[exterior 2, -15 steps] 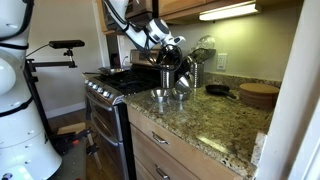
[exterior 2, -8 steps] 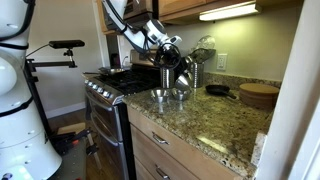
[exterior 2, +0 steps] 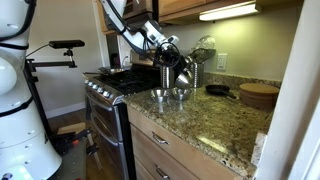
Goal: Pour the contents of the right bowl into the middle bowl
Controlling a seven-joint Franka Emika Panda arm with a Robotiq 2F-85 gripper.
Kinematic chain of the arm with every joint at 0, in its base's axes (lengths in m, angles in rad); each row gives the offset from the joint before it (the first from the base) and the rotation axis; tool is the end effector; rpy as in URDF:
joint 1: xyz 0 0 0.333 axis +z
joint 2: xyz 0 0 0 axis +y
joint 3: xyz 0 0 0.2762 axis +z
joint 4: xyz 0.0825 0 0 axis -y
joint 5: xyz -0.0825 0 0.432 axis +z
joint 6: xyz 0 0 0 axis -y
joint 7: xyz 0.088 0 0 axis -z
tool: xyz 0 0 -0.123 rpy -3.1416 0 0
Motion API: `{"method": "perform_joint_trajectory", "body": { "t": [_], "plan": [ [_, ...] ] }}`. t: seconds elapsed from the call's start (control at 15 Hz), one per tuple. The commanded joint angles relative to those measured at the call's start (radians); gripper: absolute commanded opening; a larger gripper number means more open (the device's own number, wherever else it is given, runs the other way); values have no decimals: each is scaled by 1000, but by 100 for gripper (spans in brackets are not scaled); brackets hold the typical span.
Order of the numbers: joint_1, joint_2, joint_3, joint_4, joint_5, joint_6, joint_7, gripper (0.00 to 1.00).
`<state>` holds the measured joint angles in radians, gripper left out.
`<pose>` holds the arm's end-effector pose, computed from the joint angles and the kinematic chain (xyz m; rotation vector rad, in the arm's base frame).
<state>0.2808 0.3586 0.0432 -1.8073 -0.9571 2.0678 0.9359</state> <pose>0.6520 0.1608 0.2804 2.3985 -0.1066 0.5052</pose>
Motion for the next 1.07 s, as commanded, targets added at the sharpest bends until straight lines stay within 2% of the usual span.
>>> {"method": "perform_joint_trajectory", "body": {
  "t": [0.0,0.67,1.0],
  "plan": [
    [16,21,10,25,-74,-49,63,8],
    [20,80,24,59,-167,-86,109,8],
    [22,71,33,62,-194,-109,124,9]
  ]
}}
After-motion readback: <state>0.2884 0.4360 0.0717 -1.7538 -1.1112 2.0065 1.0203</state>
